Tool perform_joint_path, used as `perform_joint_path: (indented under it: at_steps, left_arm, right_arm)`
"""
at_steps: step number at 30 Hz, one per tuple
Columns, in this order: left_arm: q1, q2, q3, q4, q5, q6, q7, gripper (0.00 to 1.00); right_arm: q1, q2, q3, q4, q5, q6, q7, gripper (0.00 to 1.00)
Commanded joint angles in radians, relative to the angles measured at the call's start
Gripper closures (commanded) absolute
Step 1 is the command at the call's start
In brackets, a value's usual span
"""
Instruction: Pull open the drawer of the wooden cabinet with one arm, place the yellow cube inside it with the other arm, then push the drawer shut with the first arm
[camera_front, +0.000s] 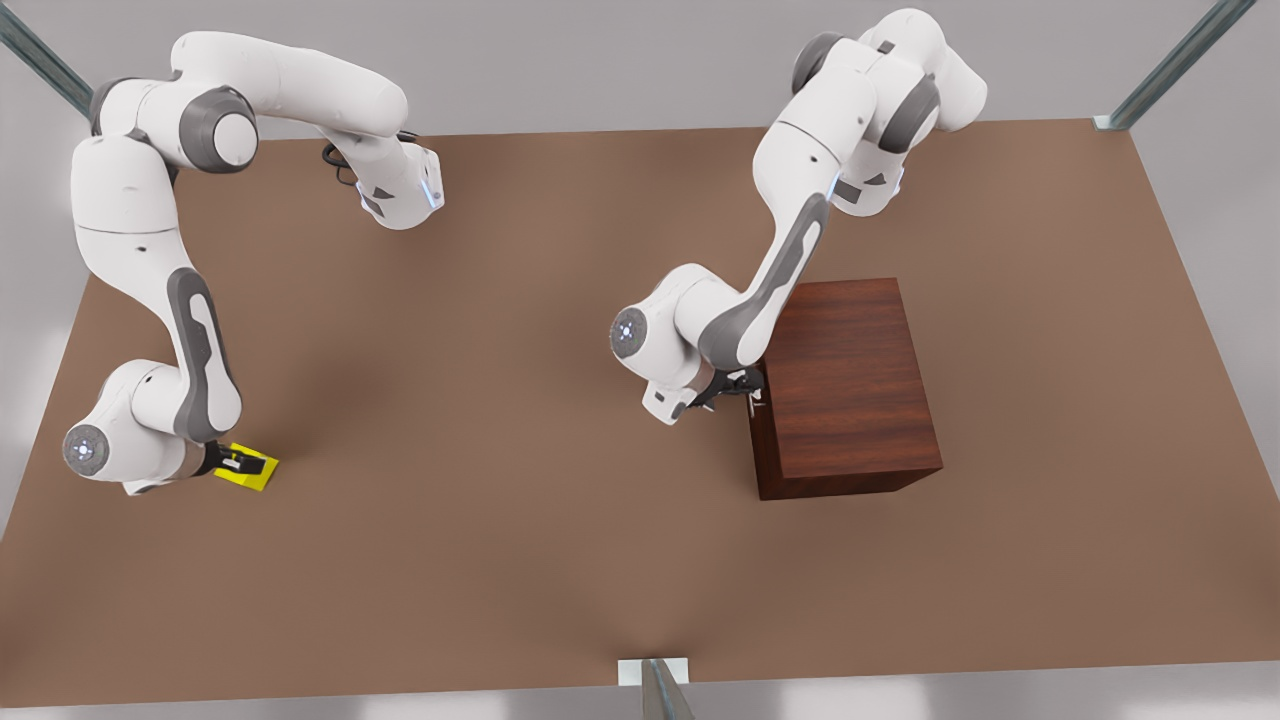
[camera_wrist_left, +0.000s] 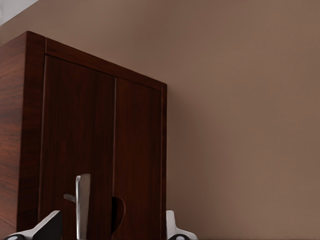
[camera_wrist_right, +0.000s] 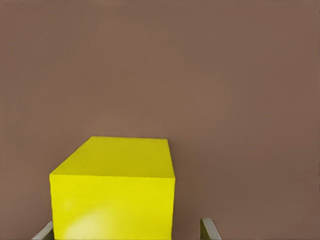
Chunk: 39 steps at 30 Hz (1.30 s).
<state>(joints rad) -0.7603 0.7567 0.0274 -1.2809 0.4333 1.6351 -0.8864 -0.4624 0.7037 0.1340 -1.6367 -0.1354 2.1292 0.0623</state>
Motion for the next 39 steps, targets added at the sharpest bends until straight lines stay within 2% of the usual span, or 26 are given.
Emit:
perform_joint_path:
  at_steps: [1, 19, 24, 27, 28, 29, 31, 32, 33, 36, 39]
  left_arm:
    - [0.001, 0.003, 0.000, 0.002, -0.001, 0.003, -0.063, 0.00]
    - [0.013, 0.010, -0.009, 0.017, -0.076, 0.095, -0.069, 0.00]
    - [0.009, 0.010, -0.020, 0.017, -0.076, 0.124, -0.069, 0.00]
    - [-0.001, 0.010, -0.021, 0.017, -0.077, 0.134, -0.071, 0.00]
    - [-0.001, 0.010, -0.023, 0.018, -0.076, 0.135, -0.071, 0.00]
    - [-0.005, 0.010, -0.023, 0.018, -0.077, 0.144, -0.071, 0.00]
    - [-0.008, 0.010, -0.023, 0.018, -0.077, 0.152, -0.069, 0.00]
    - [-0.008, 0.010, -0.026, 0.018, -0.077, 0.157, -0.069, 0.00]
    - [-0.008, 0.010, -0.029, 0.018, -0.076, 0.158, -0.069, 0.00]
    - [-0.011, 0.010, -0.029, 0.018, -0.076, 0.172, -0.069, 0.00]
    - [-0.017, 0.010, -0.030, 0.018, -0.077, 0.180, -0.069, 0.00]
  right_arm:
    - [-0.004, 0.002, -0.001, 0.002, 0.000, 0.038, 0.005, 0.00]
    - [0.002, 0.025, -0.001, 0.000, 0.011, 0.083, 0.059, 0.00]
    - [0.005, 0.025, -0.001, 0.000, 0.013, 0.080, 0.080, 0.10]
    - [0.004, 0.022, -0.001, 0.003, 0.014, 0.074, 0.086, 0.11]
    - [0.005, 0.022, 0.001, 0.003, 0.014, 0.074, 0.088, 0.14]
    - [0.005, 0.022, 0.001, 0.003, 0.013, 0.072, 0.113, 0.24]
    - [0.005, 0.020, 0.001, 0.003, 0.013, 0.072, 0.113, 0.26]
    - [0.005, 0.019, 0.003, 0.002, 0.013, 0.072, 0.111, 0.33]
    - [0.005, 0.016, 0.004, 0.002, 0.011, 0.072, 0.105, 0.35]
    - [0.005, -0.003, 0.004, 0.003, 0.013, 0.066, 0.108, 0.33]
    - [0.007, -0.027, 0.022, 0.015, 0.014, 0.023, 0.122, 0.36]
